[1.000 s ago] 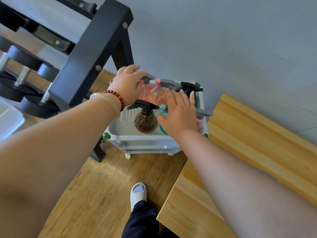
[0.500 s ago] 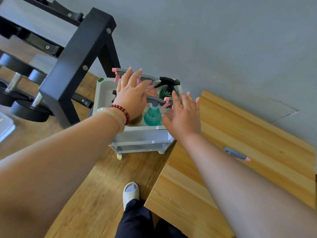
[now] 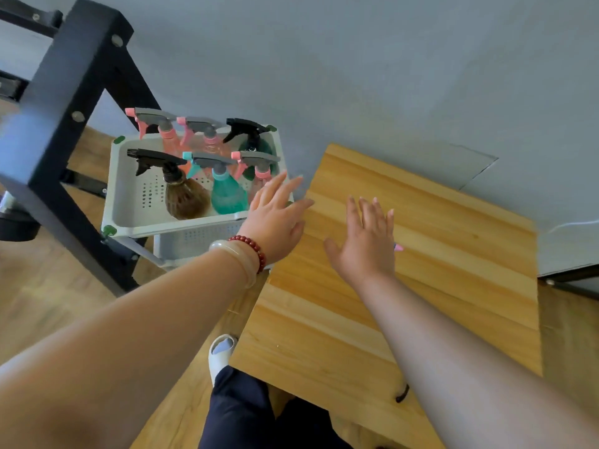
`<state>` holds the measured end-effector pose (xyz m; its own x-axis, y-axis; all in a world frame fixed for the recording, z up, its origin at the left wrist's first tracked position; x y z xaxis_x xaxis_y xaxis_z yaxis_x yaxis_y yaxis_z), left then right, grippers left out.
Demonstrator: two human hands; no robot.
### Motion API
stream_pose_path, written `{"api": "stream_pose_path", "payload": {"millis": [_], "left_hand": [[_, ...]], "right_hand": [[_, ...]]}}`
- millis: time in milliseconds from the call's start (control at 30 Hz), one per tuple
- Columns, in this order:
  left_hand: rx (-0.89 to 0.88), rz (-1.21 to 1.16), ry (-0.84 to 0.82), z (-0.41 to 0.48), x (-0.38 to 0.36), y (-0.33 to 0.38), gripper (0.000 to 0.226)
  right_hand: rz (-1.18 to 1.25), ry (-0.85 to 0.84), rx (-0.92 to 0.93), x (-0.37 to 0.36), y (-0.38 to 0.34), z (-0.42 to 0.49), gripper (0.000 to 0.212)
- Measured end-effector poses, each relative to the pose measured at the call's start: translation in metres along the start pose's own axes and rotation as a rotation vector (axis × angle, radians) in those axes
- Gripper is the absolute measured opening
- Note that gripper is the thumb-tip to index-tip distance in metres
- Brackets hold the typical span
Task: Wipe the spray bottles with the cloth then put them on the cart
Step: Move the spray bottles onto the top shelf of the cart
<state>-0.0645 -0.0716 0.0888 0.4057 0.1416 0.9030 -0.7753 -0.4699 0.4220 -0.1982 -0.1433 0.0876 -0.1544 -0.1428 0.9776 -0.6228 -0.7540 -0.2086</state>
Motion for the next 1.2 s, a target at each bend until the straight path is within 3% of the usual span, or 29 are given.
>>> {"api": "stream_pose_path", "payload": {"millis": [667, 900, 1200], "left_hand": [[-0.101, 0.185, -0.305, 0.016, -0.111, 0.104, 0.059], [-0.094, 0.126, -0.279, 0.021, -0.121, 0.113, 0.043], [0.065, 0.014, -0.202, 0.024, -0.091, 0.079, 0.014]], "right_hand": [[0.044, 0.055, -0.073, -0.014, 0.104, -0.058, 0.087], [0.067, 0.060, -0.077, -0.021, 0.112, -0.064, 0.087], [0.084, 0.006, -0.054, -0.018, 0.103, -0.056, 0.096]]}}
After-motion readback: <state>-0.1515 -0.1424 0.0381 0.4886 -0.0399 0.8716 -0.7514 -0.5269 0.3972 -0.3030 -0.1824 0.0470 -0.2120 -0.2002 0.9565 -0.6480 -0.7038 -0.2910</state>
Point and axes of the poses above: each hand's wrist, its own z-axis towards the middle knuckle, its own x-axis out of the back of the hand, y = z × x, the point moved 7 cm from there along z, towards the middle knuckle, and after that the axes turned 13 degrees about x, right-handed, at the moved point
